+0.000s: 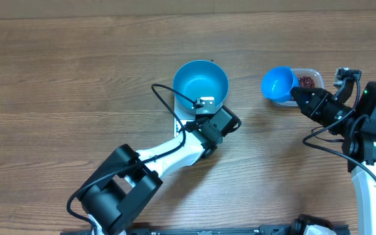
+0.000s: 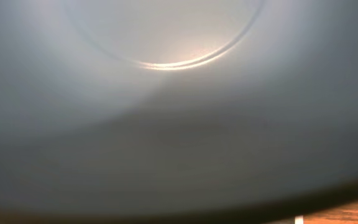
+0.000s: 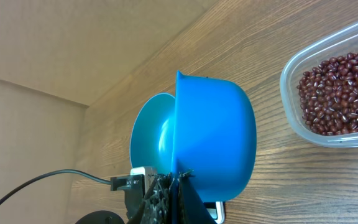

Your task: Scoop item into bowl and weigh 150g on scale

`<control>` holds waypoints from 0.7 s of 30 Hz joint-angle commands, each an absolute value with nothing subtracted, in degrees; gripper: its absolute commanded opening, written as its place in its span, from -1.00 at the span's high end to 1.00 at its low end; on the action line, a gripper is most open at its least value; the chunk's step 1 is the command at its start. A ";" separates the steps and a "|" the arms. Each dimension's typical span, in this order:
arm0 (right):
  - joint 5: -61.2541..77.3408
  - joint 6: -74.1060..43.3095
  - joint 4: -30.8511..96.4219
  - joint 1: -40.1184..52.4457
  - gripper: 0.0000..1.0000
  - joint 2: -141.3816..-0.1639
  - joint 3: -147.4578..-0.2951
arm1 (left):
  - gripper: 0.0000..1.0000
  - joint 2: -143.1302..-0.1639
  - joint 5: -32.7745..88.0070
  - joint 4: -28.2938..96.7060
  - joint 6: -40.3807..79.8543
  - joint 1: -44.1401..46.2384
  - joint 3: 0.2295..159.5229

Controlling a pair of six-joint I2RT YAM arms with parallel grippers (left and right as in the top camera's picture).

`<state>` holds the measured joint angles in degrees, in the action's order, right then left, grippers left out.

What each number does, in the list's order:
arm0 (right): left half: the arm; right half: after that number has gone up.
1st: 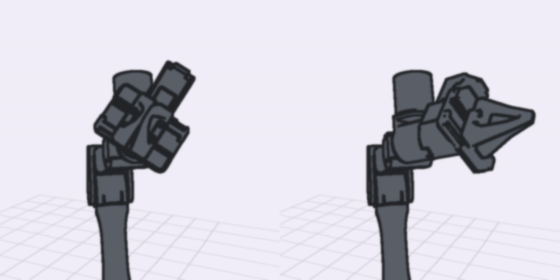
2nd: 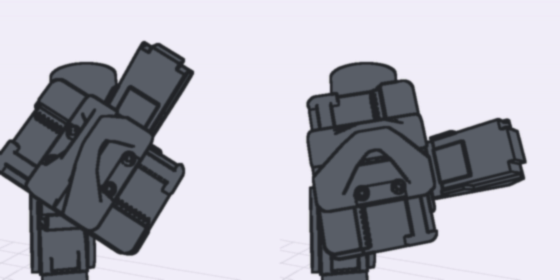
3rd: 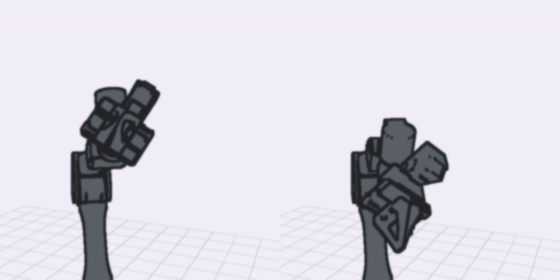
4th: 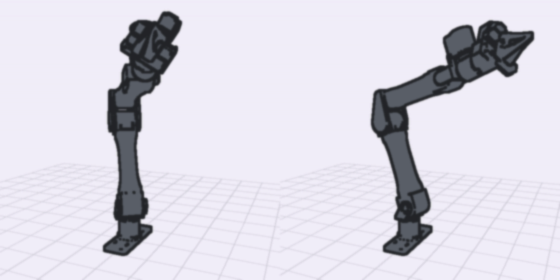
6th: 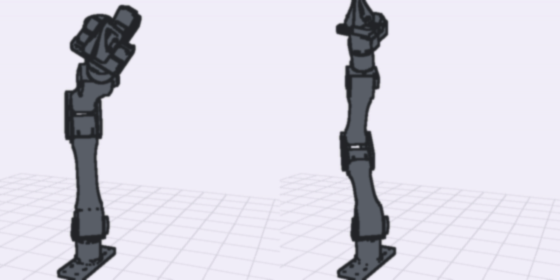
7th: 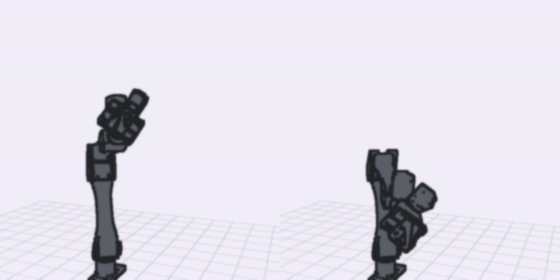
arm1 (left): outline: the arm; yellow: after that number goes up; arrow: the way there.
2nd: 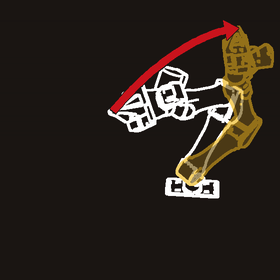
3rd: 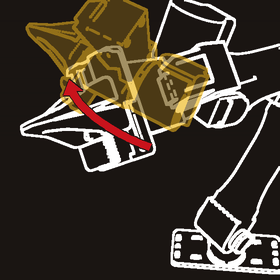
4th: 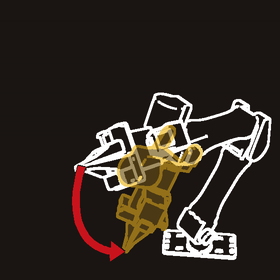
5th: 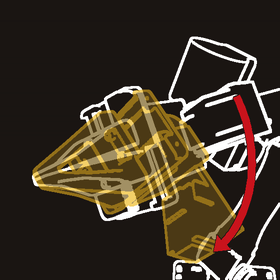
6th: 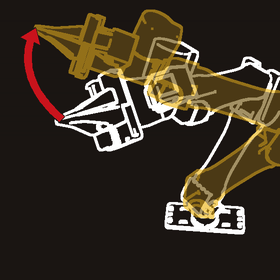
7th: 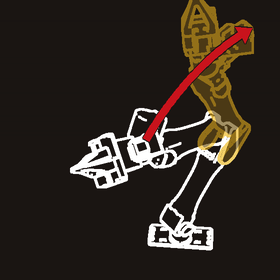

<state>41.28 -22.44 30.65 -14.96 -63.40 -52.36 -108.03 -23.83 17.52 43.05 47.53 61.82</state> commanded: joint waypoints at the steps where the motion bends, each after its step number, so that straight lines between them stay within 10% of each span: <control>1: 41.01 -22.02 30.06 -14.76 0.93 -63.35 -53.43 | 0.92 -109.40 -22.35 17.96 42.41 47.64 61.14; 21: 41.01 -22.26 29.87 -14.76 0.93 -63.35 -53.43 | 0.92 -106.85 -21.41 21.08 37.01 47.99 64.12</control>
